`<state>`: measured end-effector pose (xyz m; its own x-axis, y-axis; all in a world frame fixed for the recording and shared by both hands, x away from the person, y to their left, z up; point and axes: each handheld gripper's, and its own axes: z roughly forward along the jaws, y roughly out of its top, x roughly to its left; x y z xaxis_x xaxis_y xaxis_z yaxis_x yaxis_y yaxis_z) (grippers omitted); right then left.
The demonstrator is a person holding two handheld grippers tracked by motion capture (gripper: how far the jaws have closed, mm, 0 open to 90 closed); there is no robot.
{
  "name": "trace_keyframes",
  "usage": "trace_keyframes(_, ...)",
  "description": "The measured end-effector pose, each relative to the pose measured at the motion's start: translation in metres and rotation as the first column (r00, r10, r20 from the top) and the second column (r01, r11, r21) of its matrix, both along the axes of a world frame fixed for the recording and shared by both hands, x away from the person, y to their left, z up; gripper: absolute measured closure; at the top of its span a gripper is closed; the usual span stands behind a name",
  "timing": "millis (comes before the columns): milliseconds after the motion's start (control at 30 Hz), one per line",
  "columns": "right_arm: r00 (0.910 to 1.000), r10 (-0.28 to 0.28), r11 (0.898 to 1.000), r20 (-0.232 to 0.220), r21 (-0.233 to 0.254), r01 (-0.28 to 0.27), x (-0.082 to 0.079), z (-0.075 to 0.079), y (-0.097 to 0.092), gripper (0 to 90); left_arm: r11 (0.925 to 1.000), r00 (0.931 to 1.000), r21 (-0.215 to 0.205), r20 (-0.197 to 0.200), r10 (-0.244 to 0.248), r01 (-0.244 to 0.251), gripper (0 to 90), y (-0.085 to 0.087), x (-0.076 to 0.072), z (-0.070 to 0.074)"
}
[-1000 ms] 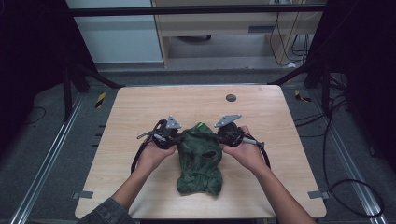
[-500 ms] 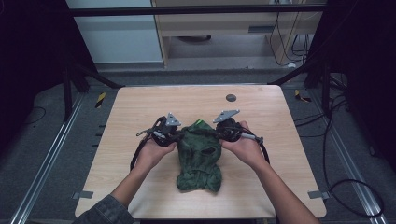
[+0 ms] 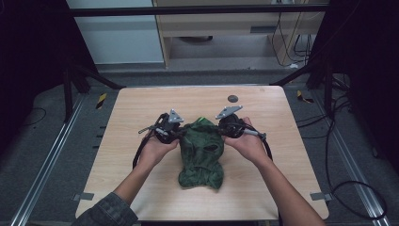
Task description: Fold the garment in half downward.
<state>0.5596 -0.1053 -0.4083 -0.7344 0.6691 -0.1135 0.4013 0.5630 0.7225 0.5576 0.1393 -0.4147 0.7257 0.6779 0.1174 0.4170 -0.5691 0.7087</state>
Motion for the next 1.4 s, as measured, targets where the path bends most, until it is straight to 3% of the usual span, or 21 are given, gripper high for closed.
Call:
trace_keyframes(267, 1.0000, 0.000, 1.000, 0.002, 0.006, 0.000, 0.001, -0.001, 0.001, 86.0, 1.0000, 1.0000, 0.000, -0.001, 0.001, -0.001, 82.6, 0.002, 0.000, 0.000)
trace_keyframes(500, 1.0000, -0.007, 1.000, 0.003, 0.015, 0.007, 0.003, -0.002, 0.000, 86.0, 0.9996, 1.0000, 0.028, 0.007, -0.005, 0.005, 82.5, 0.000, 0.003, 0.000)
trace_keyframes(533, 1.0000, -0.009, 1.000, 0.000, 0.013, 0.009, 0.004, -0.002, 0.000, 86.0, 0.9999, 0.9999, 0.009, -0.009, -0.006, 0.006, 82.5, 0.001, 0.004, 0.000)
trace_keyframes(667, 0.9997, -0.023, 1.000, 0.000, 0.014, 0.023, 0.007, -0.002, -0.001, 86.0, 1.0000, 1.0000, -0.002, -0.003, 0.003, -0.003, 82.5, 0.002, 0.006, 0.004)
trace_keyframes(1400, 0.9996, -0.025, 1.000, 0.010, 0.004, 0.025, 0.016, 0.006, 0.007, 86.0, 0.9997, 0.9997, -0.005, 0.007, 0.025, -0.025, 82.4, 0.002, 0.014, 0.007)
